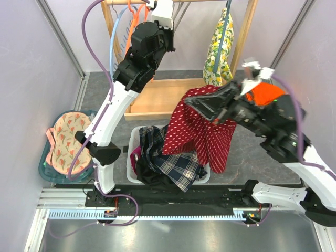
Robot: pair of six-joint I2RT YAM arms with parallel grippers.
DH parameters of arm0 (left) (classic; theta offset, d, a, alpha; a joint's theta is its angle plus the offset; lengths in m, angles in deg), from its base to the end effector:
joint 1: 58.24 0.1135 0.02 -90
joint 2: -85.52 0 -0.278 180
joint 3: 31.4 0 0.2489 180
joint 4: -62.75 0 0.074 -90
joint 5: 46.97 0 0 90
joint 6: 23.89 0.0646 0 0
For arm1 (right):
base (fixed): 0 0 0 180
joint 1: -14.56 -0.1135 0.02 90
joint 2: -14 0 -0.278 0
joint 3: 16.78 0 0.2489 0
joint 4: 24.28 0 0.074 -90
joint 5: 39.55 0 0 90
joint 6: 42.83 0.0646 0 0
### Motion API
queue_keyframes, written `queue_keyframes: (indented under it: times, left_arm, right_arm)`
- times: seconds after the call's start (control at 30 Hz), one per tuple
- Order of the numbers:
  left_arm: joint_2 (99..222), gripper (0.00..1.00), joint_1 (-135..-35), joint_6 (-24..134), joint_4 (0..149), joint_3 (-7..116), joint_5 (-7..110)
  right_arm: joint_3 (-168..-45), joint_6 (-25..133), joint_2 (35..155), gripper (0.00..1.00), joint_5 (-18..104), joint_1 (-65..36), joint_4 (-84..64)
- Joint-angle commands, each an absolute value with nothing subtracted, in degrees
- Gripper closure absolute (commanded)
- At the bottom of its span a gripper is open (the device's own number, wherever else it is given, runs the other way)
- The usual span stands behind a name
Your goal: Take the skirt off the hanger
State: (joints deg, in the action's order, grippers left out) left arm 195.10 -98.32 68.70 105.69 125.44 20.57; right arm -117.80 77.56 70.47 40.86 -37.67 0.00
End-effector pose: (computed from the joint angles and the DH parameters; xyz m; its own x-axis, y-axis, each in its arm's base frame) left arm 0.3337 -0.2486 0.5683 0.0713 -0.0054 -0.9974 0.3006 0.9536 0.0163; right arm 0.0974 0.1433 0.5676 -0.2597 0.4793 -0.8384 -0.8623 0.2759 0.4248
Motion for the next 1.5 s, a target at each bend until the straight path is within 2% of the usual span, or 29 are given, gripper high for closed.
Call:
queue_keyframes:
  times: [0.0,0.17,0.57,0.93,1.2,1.23,1.3,1.4,1.43,1.47]
  left_arm:
    - [196.7,0.98,-97.09,72.44,97.62,129.41,18.77]
    - [198.54,0.98,-95.78,72.62,96.21,129.41,18.51]
    - [200.12,0.98,-93.49,71.47,98.14,125.98,17.37]
    - [200.48,0.98,-93.14,70.86,100.51,123.96,17.98]
    - [197.32,0.97,-93.22,70.16,102.01,122.03,19.12]
    - [196.7,0.87,-93.22,69.98,102.27,121.77,19.3]
    - [194.52,0.76,-93.22,69.28,102.97,120.63,19.39]
    - [191.79,0.33,-93.22,67.88,104.03,118.26,20.7]
    - [189.43,0.12,-93.22,67.44,104.29,116.68,21.14]
    - [188.36,0.03,-93.22,67.08,104.38,115.8,22.19]
  right_arm:
    - [-114.69,80.04,70.78,1.0,37.35,-37.65,-6.98]
    - [-112.03,81.45,72.17,1.0,35.95,-37.65,-9.97]
    - [-116.25,83.29,79.47,1.0,31.91,-38.08,-16.82]
    - [-115.37,82.68,82.81,1.0,32.95,-42.74,-19.03]
    - [-105.28,80.83,80.27,1.0,40.16,-42.3,-15.6]
    - [-103.87,81.09,80.01,1.0,41.56,-42.13,-15.08]
    - [-98.69,81.8,79.57,1.0,42.53,-41.25,-14.02]
    - [-91.13,83.99,79.04,1.0,43.5,-40.02,-13.49]
    - [-89.29,84.69,78.86,1.0,44.03,-39.85,-13.58]
    - [-85.53,86.61,78.77,1.0,44.12,-39.58,-14.01]
